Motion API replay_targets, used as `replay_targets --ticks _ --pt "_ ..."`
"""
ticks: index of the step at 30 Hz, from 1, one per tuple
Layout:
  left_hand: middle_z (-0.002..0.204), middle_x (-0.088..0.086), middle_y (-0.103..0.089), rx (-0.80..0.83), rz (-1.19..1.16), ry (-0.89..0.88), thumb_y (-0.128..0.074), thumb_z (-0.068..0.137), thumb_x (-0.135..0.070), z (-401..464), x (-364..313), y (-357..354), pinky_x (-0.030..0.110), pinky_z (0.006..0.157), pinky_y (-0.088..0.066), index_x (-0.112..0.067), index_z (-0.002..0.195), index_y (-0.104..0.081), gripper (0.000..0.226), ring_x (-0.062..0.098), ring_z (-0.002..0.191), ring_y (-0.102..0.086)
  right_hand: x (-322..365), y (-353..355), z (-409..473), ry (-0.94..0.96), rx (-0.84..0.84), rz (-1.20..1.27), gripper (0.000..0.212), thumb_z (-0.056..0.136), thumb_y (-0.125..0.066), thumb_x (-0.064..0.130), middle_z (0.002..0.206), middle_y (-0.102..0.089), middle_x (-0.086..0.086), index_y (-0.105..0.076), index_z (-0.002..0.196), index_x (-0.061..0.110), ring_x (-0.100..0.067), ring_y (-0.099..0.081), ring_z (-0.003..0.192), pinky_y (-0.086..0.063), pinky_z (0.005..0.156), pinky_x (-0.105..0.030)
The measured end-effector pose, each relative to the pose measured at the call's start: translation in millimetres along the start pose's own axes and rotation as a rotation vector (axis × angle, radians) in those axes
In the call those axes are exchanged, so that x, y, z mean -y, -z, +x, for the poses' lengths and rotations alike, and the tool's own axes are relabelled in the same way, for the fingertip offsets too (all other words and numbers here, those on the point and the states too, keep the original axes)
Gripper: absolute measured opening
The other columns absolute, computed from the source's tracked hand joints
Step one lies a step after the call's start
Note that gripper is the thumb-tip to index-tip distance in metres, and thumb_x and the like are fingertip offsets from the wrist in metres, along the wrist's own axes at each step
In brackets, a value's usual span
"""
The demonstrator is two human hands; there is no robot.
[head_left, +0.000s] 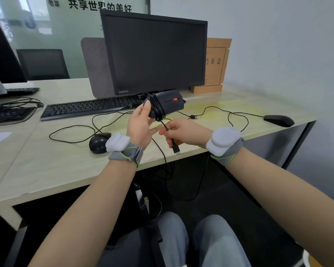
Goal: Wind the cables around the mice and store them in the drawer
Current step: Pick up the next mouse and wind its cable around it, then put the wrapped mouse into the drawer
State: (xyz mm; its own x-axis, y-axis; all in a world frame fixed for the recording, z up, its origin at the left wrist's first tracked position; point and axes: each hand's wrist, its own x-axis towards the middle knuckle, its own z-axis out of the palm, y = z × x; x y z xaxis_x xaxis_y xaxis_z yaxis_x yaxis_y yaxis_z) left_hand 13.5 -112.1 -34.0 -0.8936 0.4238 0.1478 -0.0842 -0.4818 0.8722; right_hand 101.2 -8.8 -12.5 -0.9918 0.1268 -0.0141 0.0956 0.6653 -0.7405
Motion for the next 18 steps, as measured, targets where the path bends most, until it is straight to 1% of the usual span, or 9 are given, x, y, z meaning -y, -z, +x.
replay_targets --ticks 2,5,7,9,11,12,14,16,18 --pt "0.086 0.004 -0.058 0.035 -0.027 -0.008 -0.044 0.098 -0.026 -2 0 3 0.041 0.079 -0.055 -0.015 0.094 -0.057 0.017 0.022 0.087 -0.056 3 -4 -1 -0.012 0.026 -0.006 0.021 0.092 -0.046 0.013 0.071 -0.063 0.001 -0.060 0.107 0.007 -0.016 -0.058 0.071 -0.049 0.065 -0.019" --pt "0.085 0.004 -0.060 0.069 0.005 -0.009 -0.043 0.098 -0.022 -5 -6 7 0.038 0.078 -0.058 -0.013 0.097 -0.057 0.016 0.021 0.086 -0.058 1 -7 -2 -0.041 0.067 0.020 0.025 0.091 -0.050 0.017 0.077 -0.067 0.000 -0.059 0.113 0.009 -0.015 -0.058 0.076 -0.050 0.080 -0.028" --pt "0.086 0.003 -0.060 0.078 0.032 0.007 -0.043 0.098 -0.022 -6 -10 12 0.040 0.081 -0.056 -0.012 0.099 -0.057 0.017 0.020 0.086 -0.057 -4 -6 -4 -0.056 0.112 0.053 0.023 0.090 -0.054 0.020 0.083 -0.070 0.004 -0.060 0.112 0.016 -0.009 -0.061 0.083 -0.047 0.089 -0.029" --pt "0.087 0.004 -0.058 0.087 0.056 0.031 -0.043 0.098 -0.021 -8 -16 20 0.042 0.084 -0.054 -0.010 0.107 -0.055 0.019 0.020 0.087 -0.056 -9 -8 -7 -0.063 0.153 0.099 0.019 0.089 -0.057 0.023 0.088 -0.072 0.008 -0.062 0.107 0.023 -0.003 -0.061 0.092 -0.043 0.094 -0.029" --pt "0.084 0.003 -0.055 0.116 0.098 0.077 -0.044 0.098 -0.022 -12 -24 30 0.042 0.084 -0.055 -0.010 0.110 -0.054 0.020 0.020 0.083 -0.057 -13 -10 -11 -0.073 0.220 0.204 0.014 0.091 -0.056 0.023 0.089 -0.072 0.008 -0.063 0.103 0.024 -0.006 -0.063 0.092 -0.043 0.096 -0.030" --pt "0.082 0.002 -0.053 0.138 0.132 0.107 -0.045 0.097 -0.023 -15 -27 37 0.042 0.083 -0.056 -0.011 0.107 -0.055 0.019 0.019 0.080 -0.057 -16 -11 -13 -0.080 0.271 0.289 0.015 0.092 -0.054 0.022 0.089 -0.071 0.006 -0.063 0.104 0.022 -0.010 -0.065 0.091 -0.046 0.095 -0.032" --pt "0.079 0.001 -0.051 0.196 0.209 0.176 -0.046 0.097 -0.023 -23 -34 53 0.041 0.079 -0.058 -0.014 0.096 -0.059 0.015 0.019 0.075 -0.058 -18 -14 -16 -0.110 0.372 0.450 0.018 0.095 -0.051 0.018 0.087 -0.070 0.002 -0.061 0.109 0.016 -0.015 -0.065 0.081 -0.051 0.084 -0.030" --pt "0.080 0.000 -0.053 0.254 0.243 0.253 -0.048 0.096 -0.022 -30 -38 67 0.042 0.074 -0.060 -0.016 0.089 -0.061 0.016 0.020 0.076 -0.057 -17 -17 -19 -0.153 0.428 0.539 0.019 0.095 -0.050 0.015 0.080 -0.069 0.002 -0.060 0.111 0.014 -0.011 -0.060 0.068 -0.053 0.070 -0.024" --pt "0.083 0.001 -0.055 0.275 0.241 0.303 -0.049 0.095 -0.021 -40 -41 84 0.041 0.070 -0.060 -0.019 0.090 -0.065 0.017 0.022 0.080 -0.054 -15 -29 -23 -0.181 0.470 0.532 0.017 0.093 -0.052 0.013 0.075 -0.067 0.003 -0.061 0.108 0.014 -0.008 -0.056 0.061 -0.052 0.065 -0.020"
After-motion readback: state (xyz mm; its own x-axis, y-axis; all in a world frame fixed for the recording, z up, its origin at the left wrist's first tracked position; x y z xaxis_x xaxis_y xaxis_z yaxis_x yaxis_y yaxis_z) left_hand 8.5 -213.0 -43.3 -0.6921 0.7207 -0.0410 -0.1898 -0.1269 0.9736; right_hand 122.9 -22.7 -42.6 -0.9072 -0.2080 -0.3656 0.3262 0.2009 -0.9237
